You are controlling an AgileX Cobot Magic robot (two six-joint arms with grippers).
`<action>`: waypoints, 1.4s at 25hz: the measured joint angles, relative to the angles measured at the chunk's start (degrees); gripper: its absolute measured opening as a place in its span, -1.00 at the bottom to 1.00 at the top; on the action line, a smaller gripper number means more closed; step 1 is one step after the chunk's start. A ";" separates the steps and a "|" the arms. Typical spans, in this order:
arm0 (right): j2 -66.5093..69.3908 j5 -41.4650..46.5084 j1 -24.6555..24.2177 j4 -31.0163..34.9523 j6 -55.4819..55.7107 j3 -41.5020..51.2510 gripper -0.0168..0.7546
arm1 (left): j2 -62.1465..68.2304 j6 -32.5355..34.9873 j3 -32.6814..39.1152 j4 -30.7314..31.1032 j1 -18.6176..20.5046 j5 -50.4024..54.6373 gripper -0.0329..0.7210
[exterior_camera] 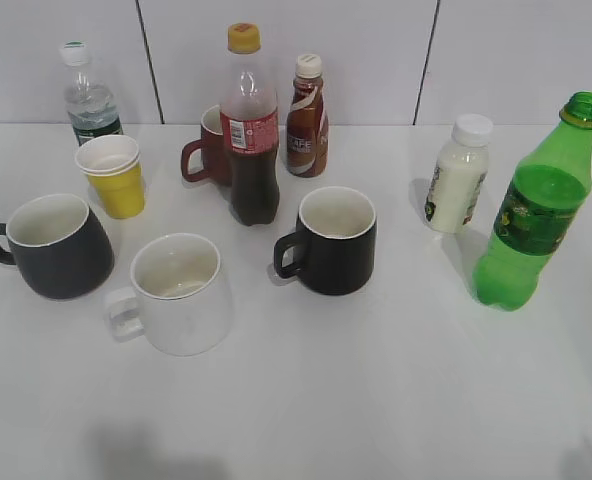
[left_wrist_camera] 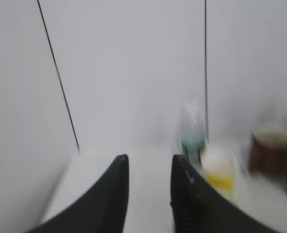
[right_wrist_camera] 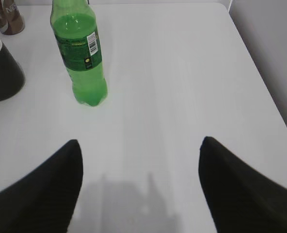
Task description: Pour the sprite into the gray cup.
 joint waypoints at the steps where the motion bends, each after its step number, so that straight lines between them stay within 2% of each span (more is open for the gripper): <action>1: 0.00 0.00 0.00 0.07 0.00 0.00 0.48 | 3.74 0.00 1.17 1.39 0.00 -6.57 -0.29; 4: 0.00 0.00 0.00 0.11 0.00 0.00 0.48 | 18.09 0.00 6.29 2.95 0.58 -29.49 -0.26; 7: 0.00 0.00 0.00 0.11 0.00 0.00 0.48 | 32.30 0.00 8.77 0.08 2.57 -48.30 -0.25; 10: 0.00 0.00 0.00 0.18 0.00 0.00 0.48 | 48.17 0.00 8.97 -1.09 5.90 -58.60 -0.25; 13: 0.00 0.00 0.00 0.19 0.00 0.00 0.48 | 61.34 -1.18 9.04 1.25 7.99 -66.43 -0.25; 19: 0.00 0.00 0.00 0.30 0.00 0.00 0.48 | 79.23 -5.15 9.04 13.75 9.57 -75.87 -0.25; 25: 0.00 0.00 0.00 0.30 0.00 0.00 0.48 | 89.63 -5.39 9.26 19.80 14.47 -81.79 -0.24; 29: 0.00 0.00 0.00 0.35 0.00 0.00 0.48 | 93.54 -4.28 9.32 27.13 17.06 -83.41 -0.10; 35: 0.00 0.00 0.00 0.54 0.04 0.00 0.48 | 97.37 0.42 9.32 28.37 17.71 -84.36 -0.04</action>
